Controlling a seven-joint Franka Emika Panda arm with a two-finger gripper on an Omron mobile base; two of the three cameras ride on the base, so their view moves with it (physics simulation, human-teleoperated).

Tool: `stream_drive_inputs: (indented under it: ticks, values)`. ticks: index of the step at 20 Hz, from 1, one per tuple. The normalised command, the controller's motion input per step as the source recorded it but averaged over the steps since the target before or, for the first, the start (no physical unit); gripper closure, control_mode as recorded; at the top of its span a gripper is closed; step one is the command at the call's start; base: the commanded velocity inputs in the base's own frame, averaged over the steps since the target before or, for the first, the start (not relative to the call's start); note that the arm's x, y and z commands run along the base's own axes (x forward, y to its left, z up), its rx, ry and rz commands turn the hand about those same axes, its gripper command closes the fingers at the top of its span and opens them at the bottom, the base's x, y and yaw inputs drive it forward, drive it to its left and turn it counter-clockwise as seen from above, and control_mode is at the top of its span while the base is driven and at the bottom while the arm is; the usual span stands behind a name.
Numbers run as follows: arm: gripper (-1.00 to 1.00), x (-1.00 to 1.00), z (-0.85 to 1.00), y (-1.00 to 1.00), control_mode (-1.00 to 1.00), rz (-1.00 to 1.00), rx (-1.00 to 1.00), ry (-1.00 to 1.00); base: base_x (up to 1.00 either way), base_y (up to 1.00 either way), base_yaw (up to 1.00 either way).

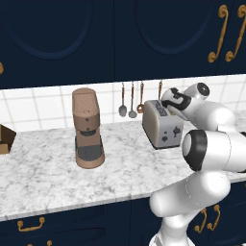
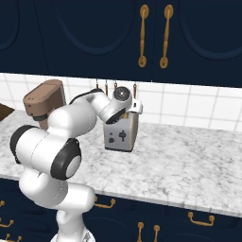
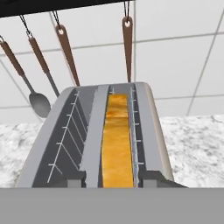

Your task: Start the toaster. Once the lever pops up, take the bread to the plate on the dining counter.

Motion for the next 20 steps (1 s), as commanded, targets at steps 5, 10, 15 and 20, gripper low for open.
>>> stream_drive_inputs:
  ticks: [5, 10, 15, 20]
  values:
    - [1.0, 0.0, 0.0, 0.0, -1.0, 0.04, 0.0, 0.0, 0.0, 0.0, 0.0]
    - [1.0, -0.23, 0.0, 0.0, -1.0, 0.04, 0.0, -0.06, 0.0, 0.0, 0.0]
    - [1.0, -0.38, 0.0, 0.0, -1.0, 0.03, 0.0, -0.19, 0.0, 0.0, 0.0]
    - [1.0, -0.02, 0.35, 0.0, -1.0, 0.0, 0.0, -0.12, 0.0, 0.0, 0.0]
